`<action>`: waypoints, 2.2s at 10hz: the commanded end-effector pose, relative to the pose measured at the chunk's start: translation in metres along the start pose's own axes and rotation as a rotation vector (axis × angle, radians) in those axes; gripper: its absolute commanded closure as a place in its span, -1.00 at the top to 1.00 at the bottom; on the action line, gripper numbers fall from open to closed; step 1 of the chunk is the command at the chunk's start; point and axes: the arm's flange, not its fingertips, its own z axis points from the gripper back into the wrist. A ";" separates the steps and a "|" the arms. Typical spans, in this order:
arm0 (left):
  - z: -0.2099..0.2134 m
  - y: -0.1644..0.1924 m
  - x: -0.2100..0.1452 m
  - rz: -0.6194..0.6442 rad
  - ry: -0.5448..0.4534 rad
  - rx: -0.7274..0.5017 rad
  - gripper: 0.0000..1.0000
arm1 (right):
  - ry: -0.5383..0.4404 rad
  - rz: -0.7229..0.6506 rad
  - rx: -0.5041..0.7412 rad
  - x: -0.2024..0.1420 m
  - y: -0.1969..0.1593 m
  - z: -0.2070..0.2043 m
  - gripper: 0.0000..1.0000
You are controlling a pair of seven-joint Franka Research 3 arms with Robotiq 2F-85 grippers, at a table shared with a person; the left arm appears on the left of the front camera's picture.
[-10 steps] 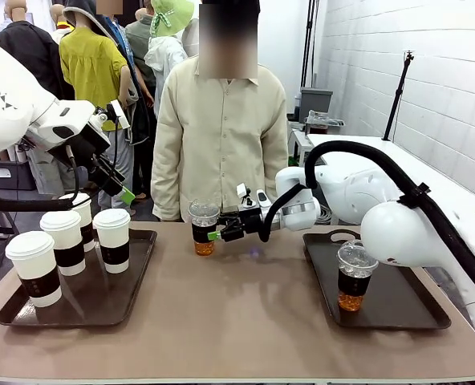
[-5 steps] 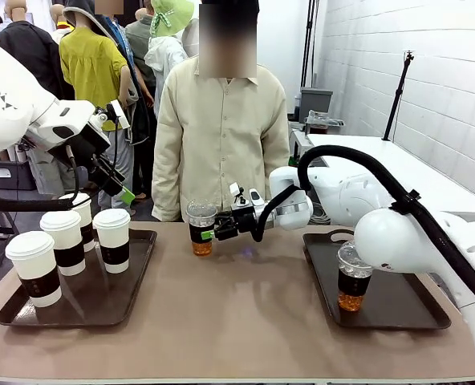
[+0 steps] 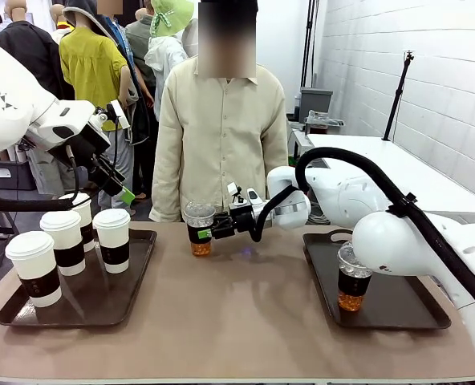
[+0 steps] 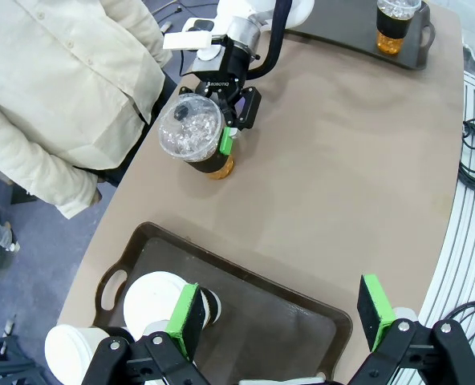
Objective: Distribute the coffee onto the tray.
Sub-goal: Pick up another iced Americano from the middle of the table and place it on the right Handle tray.
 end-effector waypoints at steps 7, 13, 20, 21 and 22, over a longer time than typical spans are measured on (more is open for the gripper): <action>0.000 0.001 -0.001 0.002 -0.008 -0.009 1.00 | -0.050 0.008 -0.035 0.027 0.017 0.049 0.13; 0.000 0.001 -0.001 0.002 -0.008 -0.009 1.00 | -0.093 0.022 -0.143 0.038 0.080 0.165 0.13; 0.000 0.001 -0.001 0.002 -0.008 -0.009 1.00 | -0.080 0.048 -0.284 -0.002 0.156 0.287 0.13; 0.000 0.001 -0.001 0.002 -0.008 -0.009 1.00 | -0.077 0.060 -0.302 -0.007 0.162 0.299 0.13; 0.000 0.001 -0.001 0.002 -0.008 -0.009 1.00 | -0.067 0.062 -0.310 -0.013 0.165 0.308 0.13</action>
